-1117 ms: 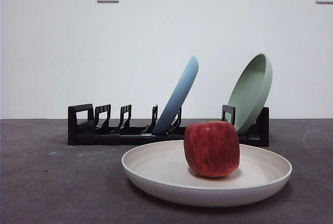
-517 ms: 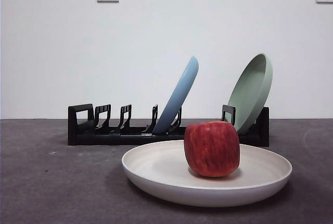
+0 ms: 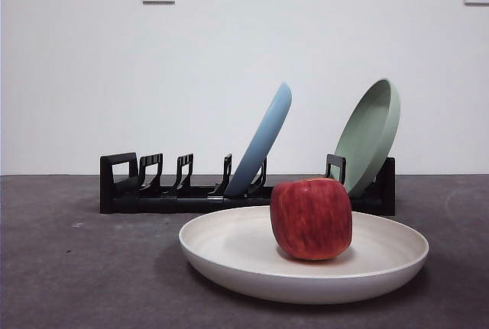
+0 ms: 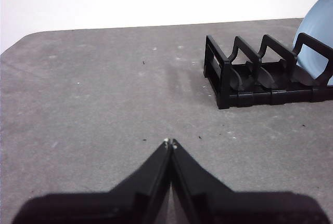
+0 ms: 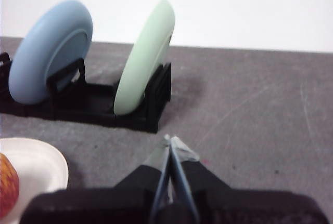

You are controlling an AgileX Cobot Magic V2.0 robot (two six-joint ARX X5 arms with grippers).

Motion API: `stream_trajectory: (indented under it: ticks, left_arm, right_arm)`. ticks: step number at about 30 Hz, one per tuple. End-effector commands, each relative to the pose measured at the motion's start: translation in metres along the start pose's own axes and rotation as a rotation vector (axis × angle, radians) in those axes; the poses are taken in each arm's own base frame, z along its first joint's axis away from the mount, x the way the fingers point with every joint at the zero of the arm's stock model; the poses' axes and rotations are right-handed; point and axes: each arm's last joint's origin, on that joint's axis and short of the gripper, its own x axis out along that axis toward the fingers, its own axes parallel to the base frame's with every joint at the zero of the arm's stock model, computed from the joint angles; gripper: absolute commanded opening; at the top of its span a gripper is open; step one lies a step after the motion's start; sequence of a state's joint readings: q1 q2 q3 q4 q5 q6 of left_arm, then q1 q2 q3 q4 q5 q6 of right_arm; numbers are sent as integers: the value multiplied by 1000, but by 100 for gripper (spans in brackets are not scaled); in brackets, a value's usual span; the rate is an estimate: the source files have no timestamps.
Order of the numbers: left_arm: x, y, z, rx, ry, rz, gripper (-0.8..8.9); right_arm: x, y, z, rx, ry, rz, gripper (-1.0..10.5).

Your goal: Take the yellow plate from the plate rack,put the plate on the table,take the apple from the table,put the apple in the plate

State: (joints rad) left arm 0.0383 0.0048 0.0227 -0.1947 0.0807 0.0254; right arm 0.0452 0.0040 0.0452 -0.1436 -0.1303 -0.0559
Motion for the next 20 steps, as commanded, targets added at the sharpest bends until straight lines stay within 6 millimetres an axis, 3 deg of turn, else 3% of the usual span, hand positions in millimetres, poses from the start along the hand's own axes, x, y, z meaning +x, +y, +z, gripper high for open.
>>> stream_trajectory:
  ticks: [1, 11, 20]
  left_arm:
    - [1, 0, -4, -8, 15, 2, -3]
    - [1, 0, -4, -7, 15, 1, -3]
    - [1, 0, -4, -7, 15, 1, -3]
  right_arm:
    - [2, 0, -8, 22, 18, -1, -15]
    - [4, 1, -16, 156, 75, 2, -15]
    - [4, 1, -16, 157, 77, -4, -15]
